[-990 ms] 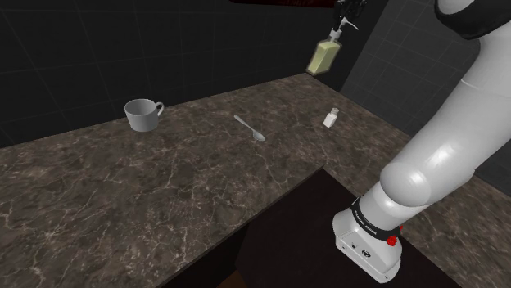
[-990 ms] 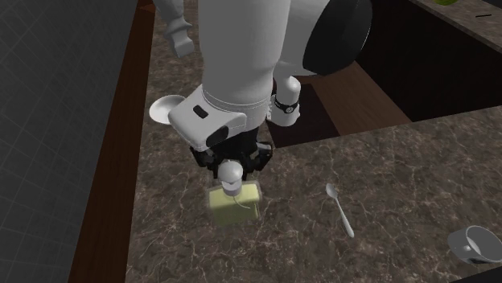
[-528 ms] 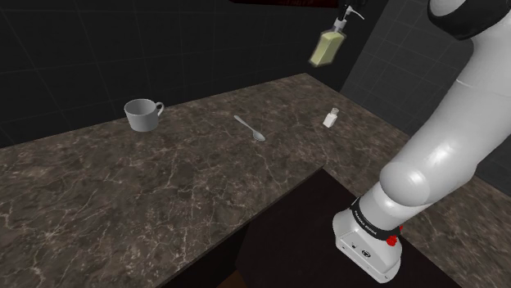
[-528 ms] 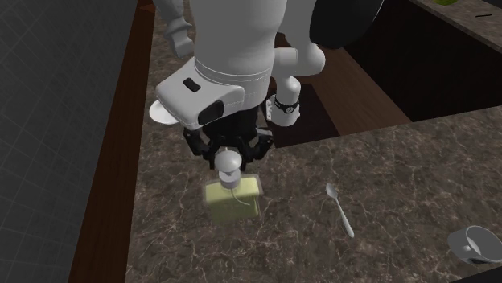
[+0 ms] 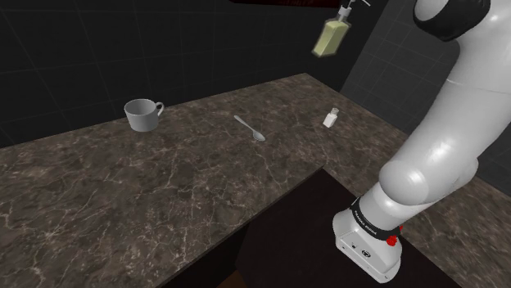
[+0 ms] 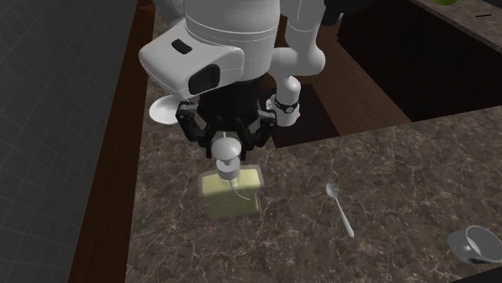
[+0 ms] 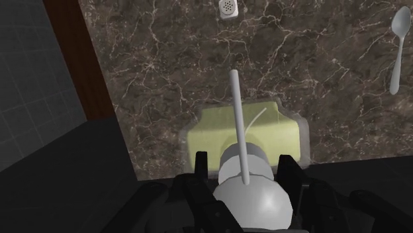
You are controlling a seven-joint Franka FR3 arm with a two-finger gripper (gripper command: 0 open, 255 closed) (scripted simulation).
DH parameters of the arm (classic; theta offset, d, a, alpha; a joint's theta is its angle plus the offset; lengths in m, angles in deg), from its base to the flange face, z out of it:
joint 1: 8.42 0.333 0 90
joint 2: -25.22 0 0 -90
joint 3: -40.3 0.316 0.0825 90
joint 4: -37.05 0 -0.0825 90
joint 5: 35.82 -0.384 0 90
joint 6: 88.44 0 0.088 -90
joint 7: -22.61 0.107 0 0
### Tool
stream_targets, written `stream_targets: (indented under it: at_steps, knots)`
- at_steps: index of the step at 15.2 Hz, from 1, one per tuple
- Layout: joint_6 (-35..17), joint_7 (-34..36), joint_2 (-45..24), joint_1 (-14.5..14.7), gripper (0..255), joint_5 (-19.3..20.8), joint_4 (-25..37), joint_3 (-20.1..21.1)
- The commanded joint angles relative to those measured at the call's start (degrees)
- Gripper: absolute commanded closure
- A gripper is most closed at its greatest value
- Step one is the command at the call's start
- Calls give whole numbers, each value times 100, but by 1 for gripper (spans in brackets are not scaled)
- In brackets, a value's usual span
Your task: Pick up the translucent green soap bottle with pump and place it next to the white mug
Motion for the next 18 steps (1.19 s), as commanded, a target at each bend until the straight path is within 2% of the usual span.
stream_targets:
  at_steps: [1,4,5,7,10,18]
  knots:
    - [244,-42,-145,-60,255,-60,385,-11]
    - [652,-102,-437,-183,255,-178,1078,-24]
    - [680,-105,-458,-193,255,-186,1126,-23]
    - [371,196,45,169,255,49,314,45]
    - [66,663,613,580,255,318,-567,199]
    - [-376,1901,1568,1294,255,718,-2050,767]
